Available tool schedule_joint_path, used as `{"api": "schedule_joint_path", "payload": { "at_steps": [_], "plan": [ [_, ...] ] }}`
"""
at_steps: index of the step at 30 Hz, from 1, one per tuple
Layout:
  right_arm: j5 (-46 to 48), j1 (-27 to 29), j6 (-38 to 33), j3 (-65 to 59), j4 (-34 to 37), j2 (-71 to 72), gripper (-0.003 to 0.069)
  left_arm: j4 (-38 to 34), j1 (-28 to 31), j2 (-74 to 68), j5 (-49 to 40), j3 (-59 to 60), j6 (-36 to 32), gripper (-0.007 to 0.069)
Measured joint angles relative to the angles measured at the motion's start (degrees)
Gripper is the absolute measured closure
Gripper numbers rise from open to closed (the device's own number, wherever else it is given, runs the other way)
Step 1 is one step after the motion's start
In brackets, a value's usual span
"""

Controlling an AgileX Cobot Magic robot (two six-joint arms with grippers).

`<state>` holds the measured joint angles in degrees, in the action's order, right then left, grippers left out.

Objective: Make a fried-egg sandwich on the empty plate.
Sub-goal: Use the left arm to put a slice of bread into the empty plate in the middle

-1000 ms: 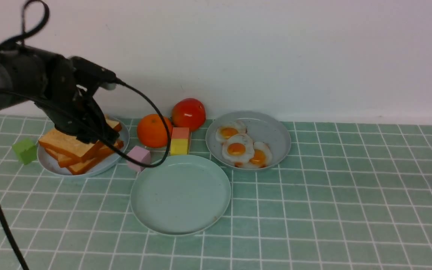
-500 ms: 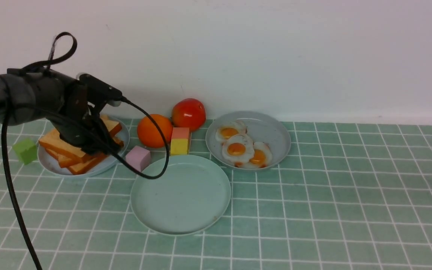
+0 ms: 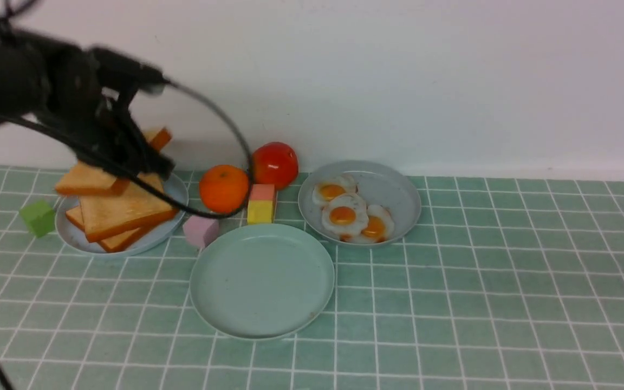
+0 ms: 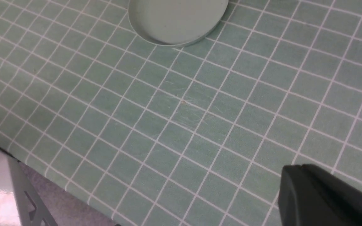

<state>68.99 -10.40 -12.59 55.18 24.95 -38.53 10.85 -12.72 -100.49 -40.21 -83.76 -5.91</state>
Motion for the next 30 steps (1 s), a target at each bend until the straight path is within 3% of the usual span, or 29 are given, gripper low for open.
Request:
{"api": "schedule_joint_path", "payload": {
  "at_steps": [2, 5, 9, 21, 25, 28, 30],
  "plan": [
    [-0.5, 0.0, -0.2, 0.0, 0.0, 0.0, 0.0648, -0.7, -3.8, 2.4, -1.0, 0.8, 0.0, 0.0552],
    [-0.8, 0.0, -0.4, 0.0, 0.0, 0.0, 0.0646, -0.1, -14.3, 3.8, -1.6, 5.0, -0.4, 0.0552],
    [-1.3, 0.0, -0.4, 0.0, 0.0, 0.0, 0.0643, 2.3, -22.1, 0.4, -2.4, 8.6, -0.2, 0.0552],
    [1.0, 0.0, -0.4, 0.0, -0.2, 0.0, 0.0601, 7.3, -24.6, -8.8, 1.9, 9.0, 1.1, 0.0536],
    [0.8, 0.0, -0.4, 0.0, -0.9, 0.0, 0.0518, 7.3, -24.6, -9.0, 2.4, 9.0, 1.2, 0.0417],
    [-1.9, 0.0, -0.4, 0.0, -0.4, -1.0, 0.0384, 7.1, -24.8, -6.8, 0.7, 9.0, 4.1, 0.0204],
    [-3.2, 0.0, -0.4, 0.0, -0.3, -2.1, 0.0337, 7.0, -25.3, -4.8, -0.9, 8.9, 5.3, 0.0139]
  ]
}}
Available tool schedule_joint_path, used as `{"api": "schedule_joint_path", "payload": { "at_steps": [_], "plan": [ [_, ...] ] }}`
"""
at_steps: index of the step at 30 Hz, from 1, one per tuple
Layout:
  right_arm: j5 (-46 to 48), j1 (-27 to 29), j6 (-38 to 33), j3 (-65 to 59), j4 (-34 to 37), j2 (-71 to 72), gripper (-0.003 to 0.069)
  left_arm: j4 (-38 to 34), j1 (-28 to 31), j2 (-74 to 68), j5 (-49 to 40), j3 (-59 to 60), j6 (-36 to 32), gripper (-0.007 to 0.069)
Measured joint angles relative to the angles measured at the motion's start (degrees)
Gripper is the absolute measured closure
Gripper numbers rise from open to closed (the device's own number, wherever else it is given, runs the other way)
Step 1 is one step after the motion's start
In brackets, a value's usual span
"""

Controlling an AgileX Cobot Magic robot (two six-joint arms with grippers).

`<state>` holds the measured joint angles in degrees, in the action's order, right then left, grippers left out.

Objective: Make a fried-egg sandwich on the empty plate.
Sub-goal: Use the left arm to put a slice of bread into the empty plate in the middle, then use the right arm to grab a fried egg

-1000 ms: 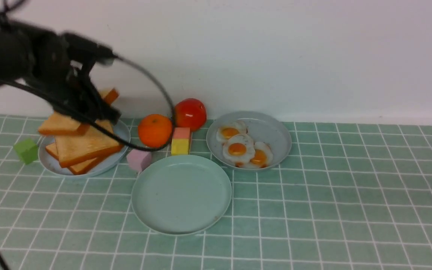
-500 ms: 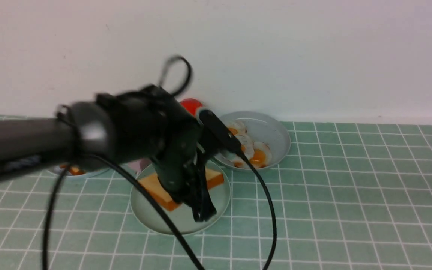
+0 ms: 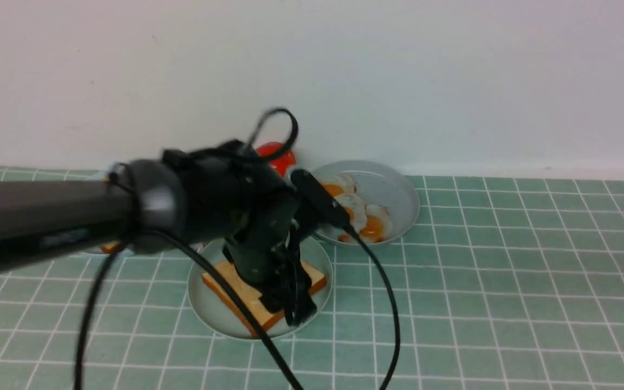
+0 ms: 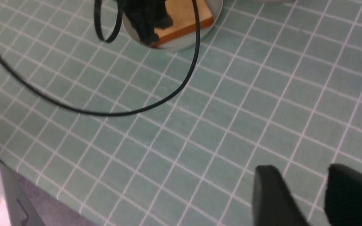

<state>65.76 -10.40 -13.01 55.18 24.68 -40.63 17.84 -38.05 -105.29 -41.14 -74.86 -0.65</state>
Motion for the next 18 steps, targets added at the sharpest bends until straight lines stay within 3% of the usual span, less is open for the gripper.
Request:
{"api": "schedule_joint_path", "payload": {
  "at_steps": [2, 5, 7, 10, 11, 13, 14, 15, 18],
  "plan": [
    [-3.4, 0.0, 0.0, 0.0, 0.1, -3.1, 0.029, -0.5, -1.1, 6.3, -3.4, -0.4, 2.7, 0.0048],
    [-7.0, 0.0, 0.0, 0.0, 0.8, -6.5, 0.0285, -1.2, -1.9, 15.0, -5.1, -0.5, 6.5, 0.0051],
    [-11.8, 0.0, -1.1, 0.1, 3.7, -12.3, 0.0311, -2.2, -2.2, 24.7, -5.8, -0.2, 11.0, 0.0146],
    [-16.4, -0.8, -5.8, 0.4, 9.5, -20.5, 0.0368, -3.2, -2.2, 36.4, -6.0, 3.1, 15.8, 0.0348],
    [-16.9, -0.9, -6.5, 0.5, 9.9, -21.1, 0.0378, -3.4, -2.2, 38.2, -6.0, 3.5, 16.1, 0.0363],
    [-20.3, -1.4, -11.4, 1.4, 15.0, -28.8, 0.0428, -4.6, -2.2, 48.6, -5.6, 9.7, 18.2, 0.0542],
    [-20.7, -1.4, -11.4, 1.5, 15.4, -29.3, 0.0428, -4.8, -2.2, 50.4, -5.4, 10.3, 18.3, 0.0555],
    [-22.5, -1.6, -13.1, 2.5, 17.1, -32.9, 0.0442, -5.2, -2.2, 55.8, -4.3, 14.7, 18.9, 0.0622],
    [-24.5, -1.6, -15.4, 8.2, 20.2, -42.8, 0.0444, -4.6, -2.2, 70.7, 3.1, 26.1, 21.6, 0.0638]
  ]
}}
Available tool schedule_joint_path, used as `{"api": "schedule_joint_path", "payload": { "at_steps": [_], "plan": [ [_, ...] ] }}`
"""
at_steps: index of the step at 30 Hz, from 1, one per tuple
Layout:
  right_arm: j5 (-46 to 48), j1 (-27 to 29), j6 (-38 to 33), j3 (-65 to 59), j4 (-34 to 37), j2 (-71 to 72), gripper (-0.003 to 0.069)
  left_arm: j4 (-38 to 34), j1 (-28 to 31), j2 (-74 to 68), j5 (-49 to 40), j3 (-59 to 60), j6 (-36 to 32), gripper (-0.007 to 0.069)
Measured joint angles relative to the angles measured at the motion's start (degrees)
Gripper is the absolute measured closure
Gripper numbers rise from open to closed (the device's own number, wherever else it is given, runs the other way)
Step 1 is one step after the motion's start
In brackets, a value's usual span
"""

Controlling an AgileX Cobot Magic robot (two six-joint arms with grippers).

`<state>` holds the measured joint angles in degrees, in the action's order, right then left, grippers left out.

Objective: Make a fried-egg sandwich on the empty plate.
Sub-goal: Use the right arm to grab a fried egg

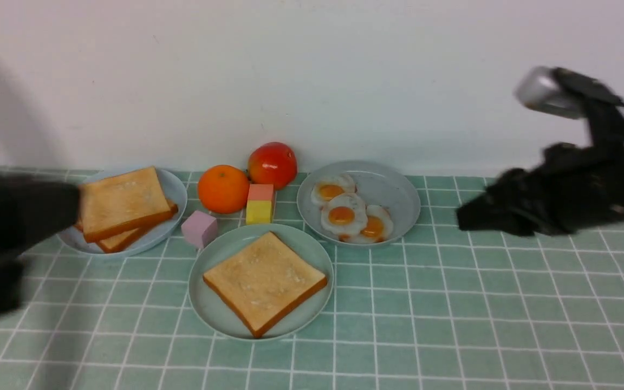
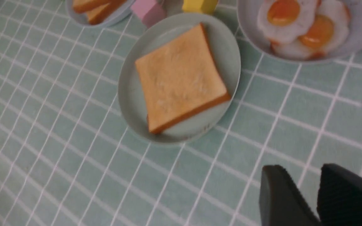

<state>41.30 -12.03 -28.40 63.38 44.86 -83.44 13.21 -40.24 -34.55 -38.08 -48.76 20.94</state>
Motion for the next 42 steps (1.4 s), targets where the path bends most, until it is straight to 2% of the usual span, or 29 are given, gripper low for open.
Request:
{"api": "schedule_joint_path", "payload": {
  "at_steps": [3, 6, 9, 16, 20, 23, 27, 42],
  "plan": [
    [0.4, 0.0, -1.0, 6.9, 0.8, -9.6, 0.0422, 3.4, 0.0, 8.9, 6.2, 8.8, 4.2, 0.0638],
    [1.3, 0.0, -1.4, 13.0, 0.8, -16.4, 0.0402, 6.6, 0.0, 12.5, 8.2, 14.2, 7.9, 0.0638],
    [4.1, 0.0, -1.5, 24.6, 0.9, -27.4, 0.0373, 8.9, 0.0, 14.6, 9.4, 19.7, 13.1, 0.0638],
    [8.0, -0.6, -0.6, 42.7, 0.1, -44.8, 0.0343, 9.6, 0.0, 15.1, 12.8, 20.3, 15.7, 0.0638],
    [8.5, -2.2, 3.5, 51.1, -5.2, -51.0, 0.033, 9.7, 0.0, 15.1, 13.3, 20.3, 15.8, 0.0638],
    [9.2, -3.2, 7.9, 57.3, -12.3, -54.7, 0.0323, 9.7, 0.0, 15.1, 12.9, 20.3, 15.8, 0.0638],
    [8.4, -3.1, 10.0, 59.8, -14.2, -56.4, 0.0322, 9.7, 0.0, 15.1, 12.2, 20.3, 15.8, 0.0638],
    [2.3, -3.4, 10.5, 60.5, -11.8, -60.2, 0.0323, 10.0, 0.0, 15.1, 10.9, 20.3, 15.8, 0.0638]
  ]
}}
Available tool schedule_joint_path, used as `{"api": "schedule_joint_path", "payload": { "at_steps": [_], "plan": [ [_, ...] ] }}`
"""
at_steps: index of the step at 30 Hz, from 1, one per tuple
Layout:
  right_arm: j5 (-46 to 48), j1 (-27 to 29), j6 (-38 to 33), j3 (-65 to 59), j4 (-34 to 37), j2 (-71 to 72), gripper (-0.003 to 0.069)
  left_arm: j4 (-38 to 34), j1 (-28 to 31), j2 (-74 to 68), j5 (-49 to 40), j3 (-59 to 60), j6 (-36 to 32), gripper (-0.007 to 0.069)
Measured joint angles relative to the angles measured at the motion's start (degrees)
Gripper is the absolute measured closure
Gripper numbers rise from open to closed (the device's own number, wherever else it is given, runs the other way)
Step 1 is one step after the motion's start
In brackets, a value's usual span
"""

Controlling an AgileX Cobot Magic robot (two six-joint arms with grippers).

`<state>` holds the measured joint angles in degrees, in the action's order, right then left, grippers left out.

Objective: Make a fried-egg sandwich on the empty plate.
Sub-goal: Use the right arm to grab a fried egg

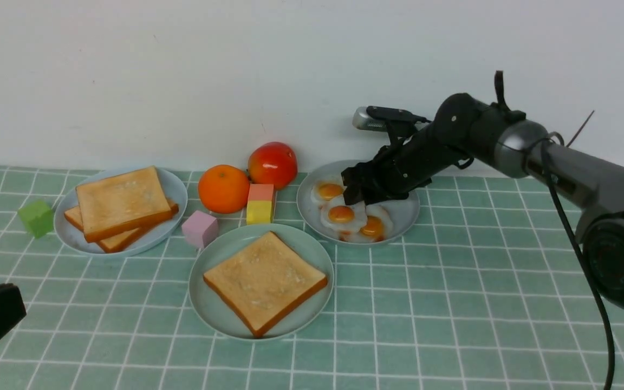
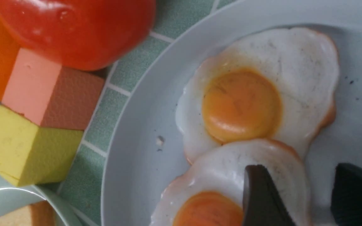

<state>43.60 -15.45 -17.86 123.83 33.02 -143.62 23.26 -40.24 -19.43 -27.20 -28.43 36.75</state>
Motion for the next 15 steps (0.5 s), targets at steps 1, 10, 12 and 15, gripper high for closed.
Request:
{"api": "schedule_joint_path", "payload": {
  "at_steps": [1, 10, 12, 15],
  "plan": [
    [0.1, 0.0, 0.0, 0.0, 0.1, 0.0, 0.033, 0.0, 0.0, 0.0, -0.3, 0.0, 0.0, 0.0638],
    [1.5, 0.1, 0.1, 0.5, 1.1, 0.0, 0.0511, 0.4, 0.0, 0.0, -1.8, 0.0, -0.1, 0.0638],
    [1.6, 0.1, 0.1, 0.5, 1.3, 0.0, 0.0525, 1.0, 0.0, 0.0, -2.2, 0.0, -0.2, 0.0638],
    [2.4, 0.2, 0.2, 0.5, 1.6, 0.5, 0.054, 1.6, 0.0, 0.0, -3.1, 0.0, -0.4, 0.0638]
  ]
}}
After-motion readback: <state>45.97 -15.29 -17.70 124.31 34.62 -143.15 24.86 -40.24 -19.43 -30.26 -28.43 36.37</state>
